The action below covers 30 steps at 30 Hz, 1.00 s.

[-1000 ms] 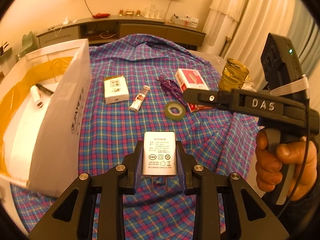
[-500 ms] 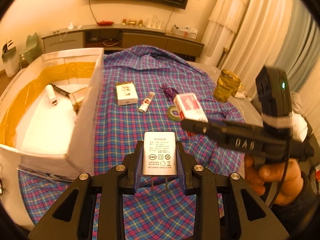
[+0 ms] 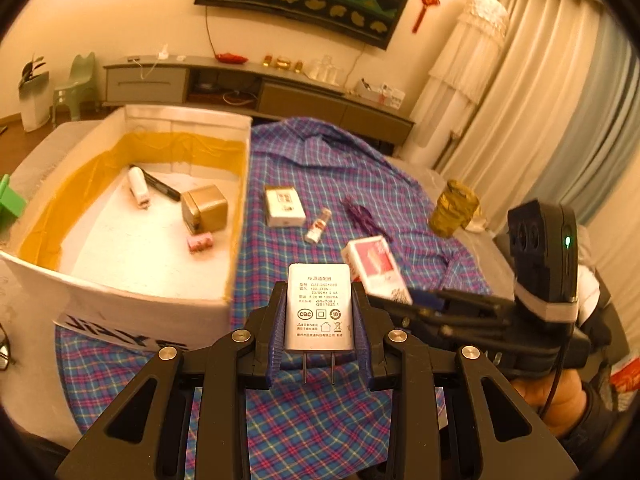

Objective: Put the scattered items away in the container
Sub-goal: 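Carry the charger with the left gripper while the right gripper carries the staples box over the box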

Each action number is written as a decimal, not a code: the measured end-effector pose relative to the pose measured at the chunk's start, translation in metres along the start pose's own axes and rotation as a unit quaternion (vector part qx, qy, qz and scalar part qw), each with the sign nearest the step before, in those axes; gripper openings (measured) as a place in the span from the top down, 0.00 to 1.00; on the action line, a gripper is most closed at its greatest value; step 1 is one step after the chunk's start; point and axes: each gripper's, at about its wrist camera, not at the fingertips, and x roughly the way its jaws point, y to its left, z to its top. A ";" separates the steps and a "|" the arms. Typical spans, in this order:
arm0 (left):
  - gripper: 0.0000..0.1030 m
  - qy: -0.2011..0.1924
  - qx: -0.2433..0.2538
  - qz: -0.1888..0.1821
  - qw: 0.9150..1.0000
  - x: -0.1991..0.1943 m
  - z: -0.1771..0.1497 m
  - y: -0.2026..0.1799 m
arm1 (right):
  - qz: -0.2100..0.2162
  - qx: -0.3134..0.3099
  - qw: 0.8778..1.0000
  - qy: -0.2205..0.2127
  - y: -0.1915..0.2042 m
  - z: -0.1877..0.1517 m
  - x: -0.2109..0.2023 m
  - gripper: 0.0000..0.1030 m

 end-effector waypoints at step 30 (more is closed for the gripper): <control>0.70 -0.070 -0.081 0.010 0.994 -0.033 0.036 0.104 | 0.004 -0.099 0.995 0.025 0.098 0.042 0.037 0.59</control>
